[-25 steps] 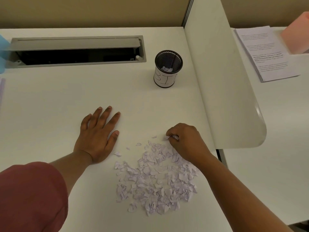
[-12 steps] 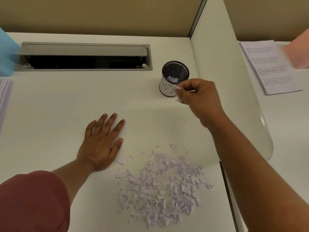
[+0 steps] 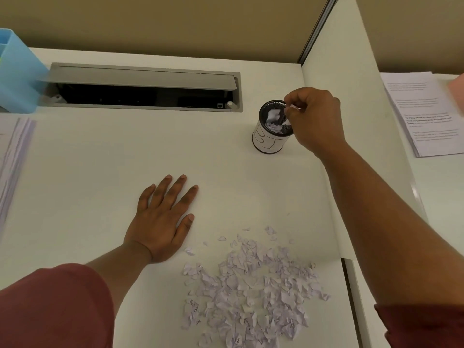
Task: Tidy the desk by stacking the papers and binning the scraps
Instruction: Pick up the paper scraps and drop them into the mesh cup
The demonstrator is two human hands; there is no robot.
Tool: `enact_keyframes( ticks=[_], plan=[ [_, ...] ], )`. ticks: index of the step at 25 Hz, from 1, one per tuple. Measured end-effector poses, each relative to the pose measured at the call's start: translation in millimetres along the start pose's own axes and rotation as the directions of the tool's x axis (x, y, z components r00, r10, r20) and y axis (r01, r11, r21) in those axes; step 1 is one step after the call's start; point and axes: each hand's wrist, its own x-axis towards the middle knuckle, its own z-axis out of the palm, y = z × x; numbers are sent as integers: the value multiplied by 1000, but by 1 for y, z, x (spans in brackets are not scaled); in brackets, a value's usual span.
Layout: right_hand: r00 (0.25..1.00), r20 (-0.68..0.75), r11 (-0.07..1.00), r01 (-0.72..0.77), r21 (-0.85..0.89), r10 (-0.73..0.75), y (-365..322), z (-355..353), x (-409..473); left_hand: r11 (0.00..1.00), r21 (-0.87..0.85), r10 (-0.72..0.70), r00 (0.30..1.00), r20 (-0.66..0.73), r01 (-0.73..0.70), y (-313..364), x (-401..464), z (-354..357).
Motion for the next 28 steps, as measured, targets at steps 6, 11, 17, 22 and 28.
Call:
enact_keyframes(
  ticks=[6,11,17,22,28],
  plan=[
    [1000,15,1000,-21,-17,21,-2,3,4,1000,5,-2,1000,2,2,0,0,0],
    [996,-12,995,-89,44,89,-1,3,0,1000,7,-2,1000,2,2,0,0,0],
    [980,-182,977,-40,211,80,-5,1,-30,1000,3,-2,1000,8,2,0,0,-1],
    [979,201,999,-33,7,31,14,13,-101,1000,-1,-2,1000,5,2,0,0,-1],
    [879,465,978,-3,-209,102,54,-1,-161,1000,-11,-1,1000,-14,1,0,0,1]
  ],
)
